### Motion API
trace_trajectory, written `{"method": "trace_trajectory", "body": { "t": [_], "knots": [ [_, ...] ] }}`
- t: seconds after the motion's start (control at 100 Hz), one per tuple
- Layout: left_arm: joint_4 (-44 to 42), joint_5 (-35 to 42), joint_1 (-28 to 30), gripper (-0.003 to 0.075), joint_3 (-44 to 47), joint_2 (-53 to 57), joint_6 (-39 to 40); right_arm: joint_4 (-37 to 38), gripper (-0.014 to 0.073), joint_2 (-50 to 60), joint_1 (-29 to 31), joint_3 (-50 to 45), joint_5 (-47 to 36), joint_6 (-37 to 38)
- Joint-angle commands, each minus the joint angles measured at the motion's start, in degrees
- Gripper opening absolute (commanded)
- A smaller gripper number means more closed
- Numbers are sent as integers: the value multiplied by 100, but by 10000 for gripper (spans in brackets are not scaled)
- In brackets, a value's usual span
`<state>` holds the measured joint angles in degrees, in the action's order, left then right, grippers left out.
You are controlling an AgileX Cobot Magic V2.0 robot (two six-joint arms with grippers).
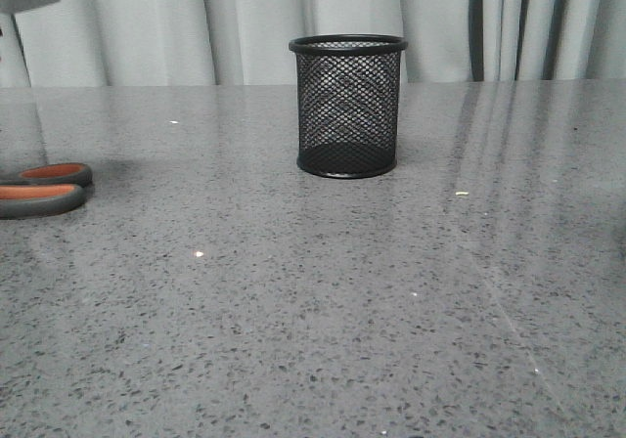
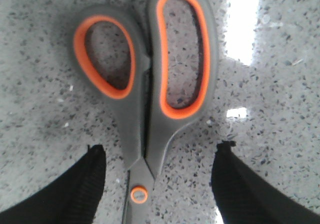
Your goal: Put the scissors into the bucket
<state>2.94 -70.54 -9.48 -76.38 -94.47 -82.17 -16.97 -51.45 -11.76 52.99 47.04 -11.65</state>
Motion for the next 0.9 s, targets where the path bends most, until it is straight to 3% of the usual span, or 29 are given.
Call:
{"method": "trace_trajectory", "body": {
  "t": [0.0, 0.48, 0.89],
  "knots": [
    [151, -235, -33, 420, -170, 92, -115, -34, 446, 18, 2, 200, -289, -90],
    [566, -257, 138, 415, -170, -304, -291, -22, 446, 18, 2, 200, -244, -99],
    [824, -257, 333, 240, -170, -304, -291, -22, 446, 18, 2, 200, -244, -99]
  ]
}}
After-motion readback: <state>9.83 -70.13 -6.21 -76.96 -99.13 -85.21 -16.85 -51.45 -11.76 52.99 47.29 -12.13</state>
